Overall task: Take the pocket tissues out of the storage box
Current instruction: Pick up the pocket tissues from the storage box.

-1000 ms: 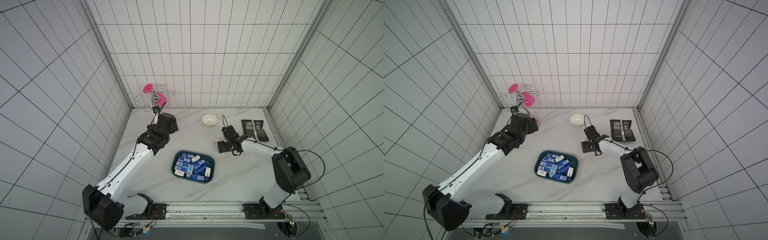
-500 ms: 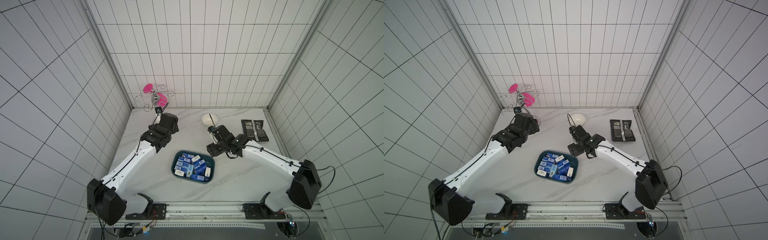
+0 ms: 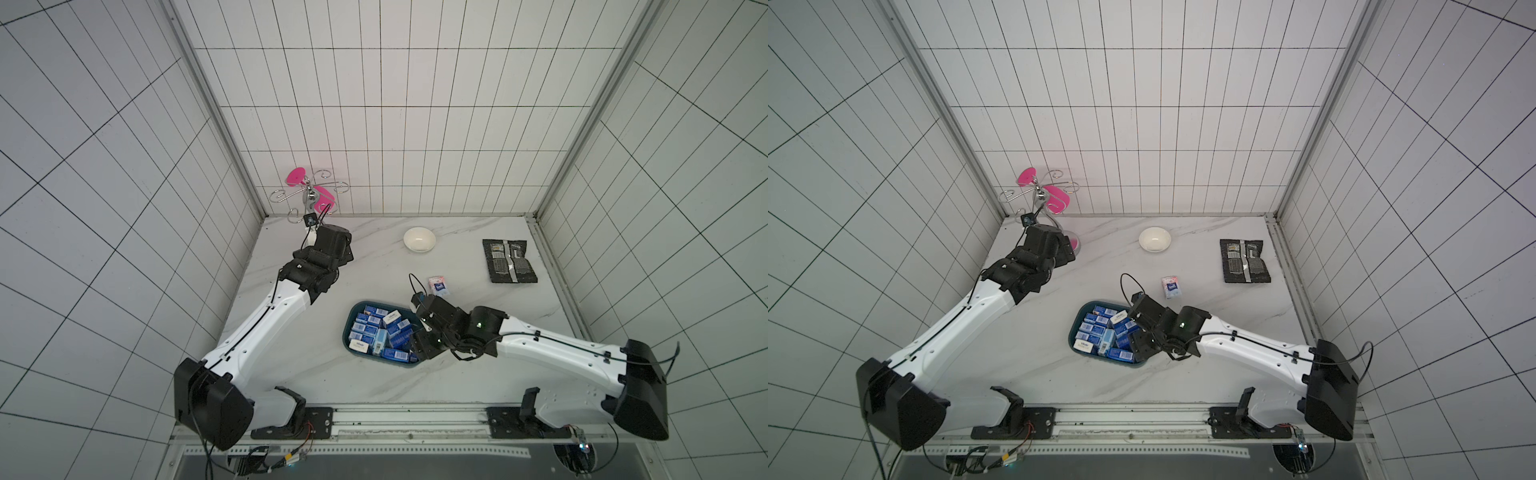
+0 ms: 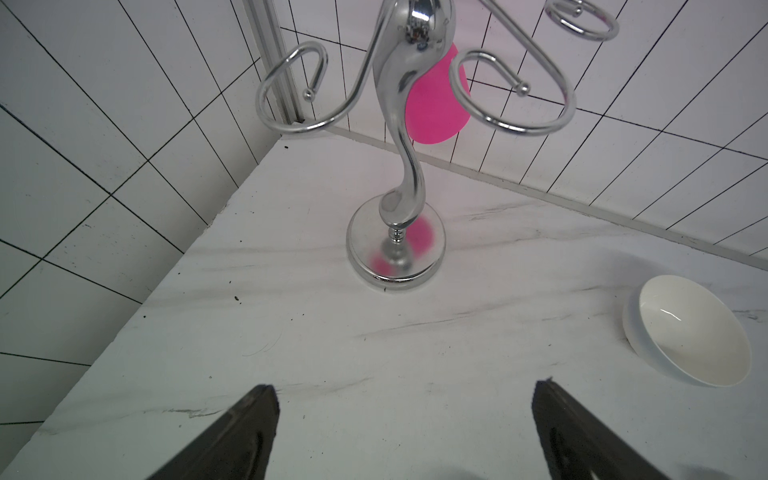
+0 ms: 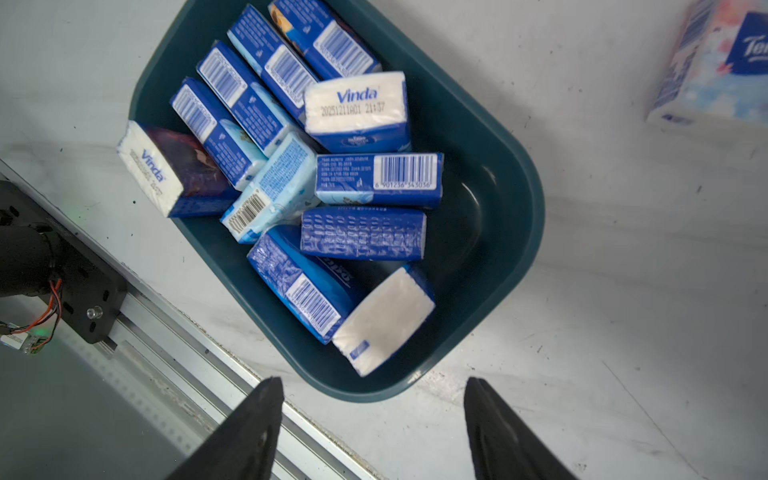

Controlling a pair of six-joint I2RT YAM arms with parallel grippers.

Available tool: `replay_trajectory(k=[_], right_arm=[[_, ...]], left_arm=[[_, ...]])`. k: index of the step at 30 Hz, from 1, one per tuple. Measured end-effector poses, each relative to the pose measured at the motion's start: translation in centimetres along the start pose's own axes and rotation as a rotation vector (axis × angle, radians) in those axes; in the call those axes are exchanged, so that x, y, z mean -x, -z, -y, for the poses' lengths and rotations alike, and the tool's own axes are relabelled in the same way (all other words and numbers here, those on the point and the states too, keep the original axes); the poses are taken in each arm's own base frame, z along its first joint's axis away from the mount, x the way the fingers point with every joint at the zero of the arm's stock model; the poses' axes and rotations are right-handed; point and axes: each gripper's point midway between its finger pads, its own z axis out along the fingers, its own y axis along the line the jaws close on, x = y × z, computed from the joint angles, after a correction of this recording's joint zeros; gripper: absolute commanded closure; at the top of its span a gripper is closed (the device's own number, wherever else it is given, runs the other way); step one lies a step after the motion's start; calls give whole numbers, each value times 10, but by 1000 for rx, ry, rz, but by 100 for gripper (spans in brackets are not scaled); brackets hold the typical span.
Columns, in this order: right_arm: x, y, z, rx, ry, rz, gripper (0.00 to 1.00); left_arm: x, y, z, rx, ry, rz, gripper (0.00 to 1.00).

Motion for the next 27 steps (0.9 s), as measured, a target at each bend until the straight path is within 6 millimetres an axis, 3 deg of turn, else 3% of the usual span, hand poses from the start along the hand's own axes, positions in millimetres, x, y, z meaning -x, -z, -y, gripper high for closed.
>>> replay_trajectory(k=[13, 27], right_arm=[[-4, -31, -2, -12, -40, -33, 37], [-3, -40, -4, -9, -62, -36, 44]], left_arm=[[-4, 3, 9, -23, -16, -6, 1], [-3, 4, 9, -25, -15, -2, 1]])
